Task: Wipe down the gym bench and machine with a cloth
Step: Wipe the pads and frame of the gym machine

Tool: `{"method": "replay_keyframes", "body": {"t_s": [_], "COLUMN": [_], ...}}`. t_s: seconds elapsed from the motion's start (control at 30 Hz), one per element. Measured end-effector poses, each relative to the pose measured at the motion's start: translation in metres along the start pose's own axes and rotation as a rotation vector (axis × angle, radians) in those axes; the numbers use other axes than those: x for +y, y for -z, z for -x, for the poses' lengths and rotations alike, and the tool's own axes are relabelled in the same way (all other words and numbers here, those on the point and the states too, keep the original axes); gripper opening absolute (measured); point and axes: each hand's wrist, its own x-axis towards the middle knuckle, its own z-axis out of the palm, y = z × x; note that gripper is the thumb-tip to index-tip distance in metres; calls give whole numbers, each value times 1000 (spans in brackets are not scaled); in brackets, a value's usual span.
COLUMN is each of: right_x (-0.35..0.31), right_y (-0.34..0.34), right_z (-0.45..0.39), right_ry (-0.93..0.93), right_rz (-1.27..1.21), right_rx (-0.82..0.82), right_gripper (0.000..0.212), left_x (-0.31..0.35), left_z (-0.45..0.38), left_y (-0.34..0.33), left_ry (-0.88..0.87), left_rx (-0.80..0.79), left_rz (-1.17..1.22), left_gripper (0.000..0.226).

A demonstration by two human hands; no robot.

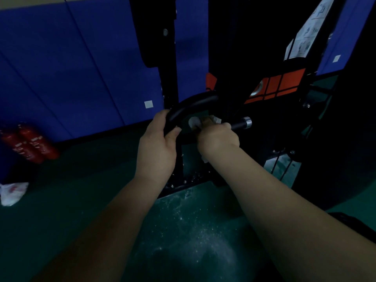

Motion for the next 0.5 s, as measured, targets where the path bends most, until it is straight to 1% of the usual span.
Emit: {"method": "replay_keyframes", "body": {"t_s": [0.03,0.1,0.13,0.17,0.23,0.27,0.33,0.4,0.43,0.47,0.5], "right_x": [1,-1,-3,-8,-16,-19,-19,-15,-10,-5,1], "right_y": [3,7,12,19,33,39,44,39,32,23,11], "right_z": [-1,-1,1,3,8,7,1,-2,-3,1,8], "right_ry": [21,116,156,181,200,205,256,284,302,321,367], "right_rz": [18,50,66,125,215,218,262,315,259,78,-185], "right_rx": [-31,-33,-50,-105,-257,-320,-369,-339,-290,-245,-188], "right_gripper": [53,37,34,36,52,55,50,43,40,36,34], "left_x": [0,1,1,2,2,2,2,3,3,2,2], "left_z": [0,2,2,2,2,3,3,3,3,3,3], "left_y": [0,0,1,1,2,3,3,4,3,3,3], "left_ry": [-1,4,6,8,7,5,0,0,3,3,1], "left_rx": [-1,-3,-4,-6,-12,-15,-21,-24,-27,-28,-25], "left_rz": [1,13,18,19,20,19,9,2,5,9,11], "left_gripper": [30,29,29,28,28,28,28,28,28,28,28]}}
